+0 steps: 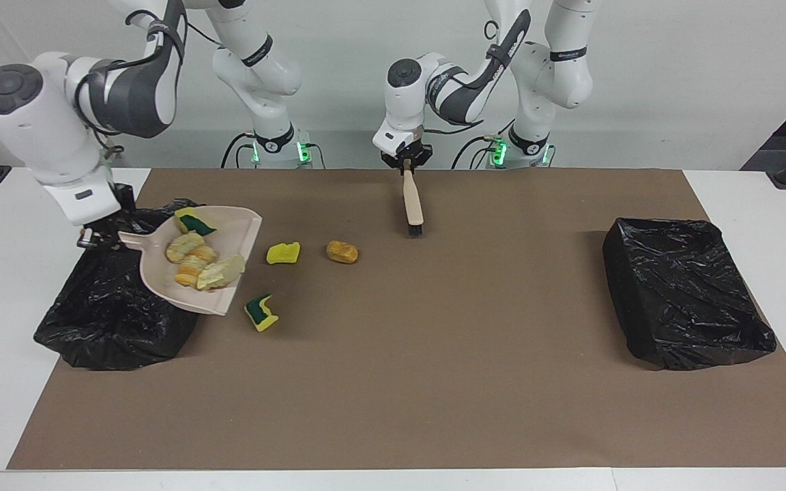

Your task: Sweep and dump trash in bin

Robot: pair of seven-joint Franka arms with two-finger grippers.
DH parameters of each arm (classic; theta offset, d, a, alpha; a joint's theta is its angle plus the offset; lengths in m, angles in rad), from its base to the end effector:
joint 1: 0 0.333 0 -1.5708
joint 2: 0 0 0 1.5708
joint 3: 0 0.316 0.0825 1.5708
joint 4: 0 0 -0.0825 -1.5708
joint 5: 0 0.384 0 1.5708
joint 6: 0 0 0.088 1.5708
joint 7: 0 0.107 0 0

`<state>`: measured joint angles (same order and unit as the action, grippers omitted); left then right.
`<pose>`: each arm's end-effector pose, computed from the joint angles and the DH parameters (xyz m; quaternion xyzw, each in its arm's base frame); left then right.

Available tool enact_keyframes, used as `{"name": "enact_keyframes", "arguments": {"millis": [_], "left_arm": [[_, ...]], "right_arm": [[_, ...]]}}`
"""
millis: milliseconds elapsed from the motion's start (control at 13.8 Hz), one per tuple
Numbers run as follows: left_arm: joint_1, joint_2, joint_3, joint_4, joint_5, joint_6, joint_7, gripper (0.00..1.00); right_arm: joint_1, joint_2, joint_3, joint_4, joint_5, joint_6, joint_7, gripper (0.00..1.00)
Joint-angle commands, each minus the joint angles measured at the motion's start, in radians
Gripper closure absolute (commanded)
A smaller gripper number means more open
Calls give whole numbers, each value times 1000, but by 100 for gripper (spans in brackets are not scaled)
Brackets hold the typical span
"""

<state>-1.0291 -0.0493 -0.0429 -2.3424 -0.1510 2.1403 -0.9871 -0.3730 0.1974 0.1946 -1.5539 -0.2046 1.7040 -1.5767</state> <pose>0.2242 -0.4250 0.3419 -0.9953 -0.0033 0.0899 0.0347 0.6029 -0.1382 0.5312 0.7533 0.6522 -0.0768 0.0358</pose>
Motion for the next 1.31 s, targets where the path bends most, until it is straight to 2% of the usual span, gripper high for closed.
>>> {"name": "enact_keyframes", "arguments": {"millis": [0, 145, 218, 291, 363, 436, 654, 872, 1018, 1090, 1236], "left_arm": [[-12, 17, 14, -15, -12, 32, 4, 100], [-11, 22, 14, -6, -12, 35, 5, 100], [-5, 23, 14, -2, -12, 29, 8, 93], [4, 25, 15, 6, -12, 21, 16, 74], [10, 23, 17, 8, -12, 21, 27, 28], [30, 22, 20, 15, -10, 29, 51, 0], [162, 23, 20, 118, 24, -35, 210, 0], [303, 29, 21, 248, 132, -80, 370, 0], [416, 17, 23, 337, 136, -121, 500, 0], [475, 16, 23, 404, 136, -176, 566, 0], [579, 22, 23, 565, 136, -336, 701, 0]], "right_arm": [[-62, 7, 6, 26, -50, -30, -90, 100], [-110, 2, 3, 25, -103, -11, -135, 100], [-128, -1, 3, 25, -140, -7, -129, 100], [-130, -3, 2, 25, -195, -6, -126, 100], [-135, -3, 5, 25, -266, -1, -126, 100], [-135, -4, 6, 25, -330, 2, -123, 100], [-130, -27, 5, -17, -494, 52, -28, 100], [-118, -100, 8, -142, -633, 100, 56, 100], [-118, -165, 8, -257, -693, 184, 108, 100], [-116, -182, 9, -291, -720, 219, 147, 100], [-95, -179, 12, -290, -786, 238, 178, 100]]}}
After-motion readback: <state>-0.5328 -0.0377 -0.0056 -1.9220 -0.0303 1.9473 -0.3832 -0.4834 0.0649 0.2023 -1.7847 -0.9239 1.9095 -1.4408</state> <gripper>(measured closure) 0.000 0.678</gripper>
